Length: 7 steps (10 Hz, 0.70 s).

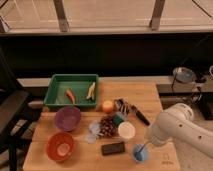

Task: Place fork in plastic cup

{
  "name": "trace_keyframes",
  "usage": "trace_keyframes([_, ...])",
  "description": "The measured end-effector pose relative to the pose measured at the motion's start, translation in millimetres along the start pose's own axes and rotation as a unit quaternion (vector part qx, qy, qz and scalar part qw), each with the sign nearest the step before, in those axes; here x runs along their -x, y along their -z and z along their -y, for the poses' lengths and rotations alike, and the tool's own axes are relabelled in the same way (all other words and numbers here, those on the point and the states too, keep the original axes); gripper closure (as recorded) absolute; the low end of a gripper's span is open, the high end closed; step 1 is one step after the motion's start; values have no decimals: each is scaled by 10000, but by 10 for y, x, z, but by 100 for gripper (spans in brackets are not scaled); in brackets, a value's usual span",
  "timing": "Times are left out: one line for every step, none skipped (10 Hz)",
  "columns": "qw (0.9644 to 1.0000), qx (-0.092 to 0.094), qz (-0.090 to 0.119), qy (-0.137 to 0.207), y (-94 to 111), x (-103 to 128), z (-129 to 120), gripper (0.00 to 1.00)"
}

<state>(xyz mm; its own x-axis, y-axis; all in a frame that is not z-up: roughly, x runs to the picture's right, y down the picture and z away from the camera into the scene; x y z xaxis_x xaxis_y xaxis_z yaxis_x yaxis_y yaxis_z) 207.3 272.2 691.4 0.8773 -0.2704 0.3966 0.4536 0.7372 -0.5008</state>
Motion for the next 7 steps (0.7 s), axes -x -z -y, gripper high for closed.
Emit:
trace_keyframes([10000, -4, 47, -26, -46, 6, -6, 37])
trace_keyframes([10000, -11, 79, -40, -73, 15, -7, 29])
trace_keyframes([9999, -12, 113, -52, -101, 27, -11, 22])
trace_keyframes([9999, -11, 142, -60, -125, 41, -17, 20])
trace_keyframes([9999, -25, 152, -57, -132, 61, -17, 20])
trace_keyframes([9999, -60, 131, -25, -100, 97, -5, 20])
trace_keyframes([9999, -79, 68, 41, 3, 153, 6, 20])
